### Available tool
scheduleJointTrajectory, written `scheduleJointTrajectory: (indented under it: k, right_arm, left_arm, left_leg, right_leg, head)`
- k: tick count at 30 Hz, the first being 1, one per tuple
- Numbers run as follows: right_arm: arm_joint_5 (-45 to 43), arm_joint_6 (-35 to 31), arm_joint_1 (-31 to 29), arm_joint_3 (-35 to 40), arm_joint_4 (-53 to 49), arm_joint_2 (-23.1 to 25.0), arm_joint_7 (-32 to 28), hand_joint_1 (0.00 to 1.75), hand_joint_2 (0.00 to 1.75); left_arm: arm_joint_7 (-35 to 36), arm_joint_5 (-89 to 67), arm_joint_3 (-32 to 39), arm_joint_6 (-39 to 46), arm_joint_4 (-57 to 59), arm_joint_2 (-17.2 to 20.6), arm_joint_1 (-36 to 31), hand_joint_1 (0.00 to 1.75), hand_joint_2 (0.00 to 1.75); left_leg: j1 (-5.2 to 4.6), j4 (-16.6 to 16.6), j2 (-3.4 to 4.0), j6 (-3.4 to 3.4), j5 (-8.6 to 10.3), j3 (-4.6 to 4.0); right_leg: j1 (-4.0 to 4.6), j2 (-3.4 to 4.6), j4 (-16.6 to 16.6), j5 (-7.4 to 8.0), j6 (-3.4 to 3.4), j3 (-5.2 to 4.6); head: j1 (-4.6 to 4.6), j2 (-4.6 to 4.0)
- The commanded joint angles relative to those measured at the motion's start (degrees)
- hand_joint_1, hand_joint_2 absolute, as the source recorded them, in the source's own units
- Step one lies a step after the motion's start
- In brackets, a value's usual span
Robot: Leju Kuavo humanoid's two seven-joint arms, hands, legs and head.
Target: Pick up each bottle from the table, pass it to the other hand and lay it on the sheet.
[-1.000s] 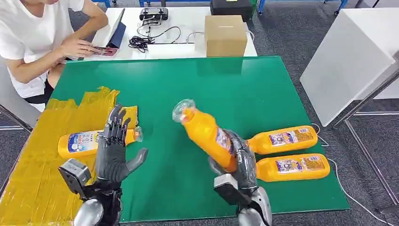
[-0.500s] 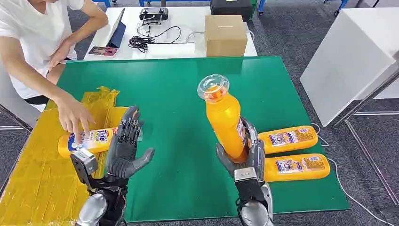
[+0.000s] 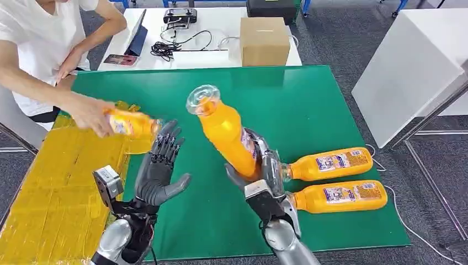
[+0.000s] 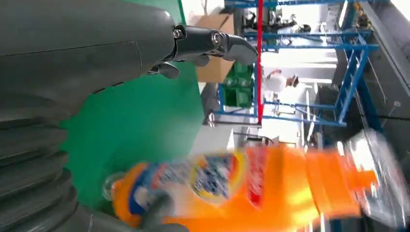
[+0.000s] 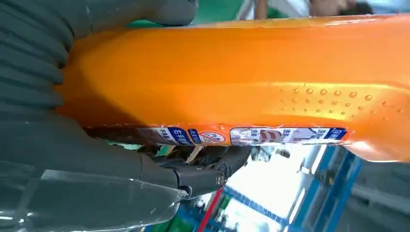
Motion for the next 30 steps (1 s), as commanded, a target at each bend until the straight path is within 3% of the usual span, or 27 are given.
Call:
scheduleJointTrajectory:
  k: [1, 8, 14, 21, 22, 23, 30]
  right_arm:
    - [2.49, 0.19, -8.08, 9.31, 16.99, 2.31, -0.02, 1.75, 1.75]
    - [5.58, -0.81, -8.14, 16.64, 18.81, 2.13, 0.06, 1.75, 1.75]
    - [6.77, 2.47, -8.54, 24.65, 17.06, 0.36, -0.12, 1.75, 1.75]
    - [7.34, 2.92, -8.07, 27.16, 14.59, -0.88, -0.74, 1.75, 1.75]
    - [7.25, 3.03, -8.1, 27.46, 14.16, -1.23, -0.72, 1.75, 1.75]
    - [7.12, 3.05, -8.03, 27.61, 13.88, -1.37, -0.67, 1.75, 1.75]
    - [5.82, 2.87, -7.55, 26.85, 13.28, -1.83, 0.13, 1.75, 1.75]
  left_arm:
    - [0.11, 1.31, -3.18, -0.64, 5.39, 1.61, -4.66, 0.0, 1.75]
    - [-0.38, 3.03, -2.12, -1.31, 6.21, 1.38, -4.8, 0.0, 1.75]
    - [-0.82, 7.05, -0.31, -4.74, 8.04, 1.09, -5.03, 0.0, 1.75]
    - [-0.92, 7.52, 0.68, -4.71, 8.66, 0.71, -5.13, 0.0, 1.75]
    - [-1.24, 8.16, 1.55, -4.08, 8.47, 0.03, -4.8, 0.93, 1.75]
    - [-1.47, 8.52, 2.07, -3.54, 8.24, -0.3, -4.59, 1.75, 1.75]
    - [-2.11, 9.63, 3.39, -2.36, 6.99, -0.88, -3.75, 1.75, 1.75]
  left_leg:
    - [0.01, -0.08, 0.09, -0.04, -0.02, 0.21]
    - [0.0, -0.07, 0.05, -0.02, -0.02, 0.13]
    - [0.04, -0.08, 0.04, -0.03, -0.07, 0.22]
    - [0.03, -0.09, -0.02, -0.03, -0.09, 0.25]
    - [0.04, -0.07, -0.02, -0.03, -0.08, 0.2]
    - [0.05, -0.08, -0.03, -0.04, -0.1, 0.28]
    - [0.04, -0.03, -0.1, -0.03, -0.05, 0.1]
  right_leg:
    - [0.01, 0.08, -0.08, 0.01, 0.01, 0.18]
    - [0.01, 0.04, -0.07, -0.01, 0.02, 0.11]
    - [0.03, 0.03, -0.12, -0.04, 0.03, 0.24]
    - [0.01, -0.03, -0.12, -0.09, 0.03, 0.26]
    - [0.02, -0.05, -0.11, -0.08, 0.03, 0.23]
    - [0.03, -0.08, -0.13, -0.11, 0.03, 0.32]
    - [0.02, -0.13, -0.07, -0.08, 0.02, 0.13]
  head:
    - [0.0, 0.0]
    - [0.0, 0.0]
    - [0.02, 0.0]
    - [0.0, 0.0]
    - [0.02, 0.0]
    - [0.02, 0.0]
    - [0.02, 0.0]
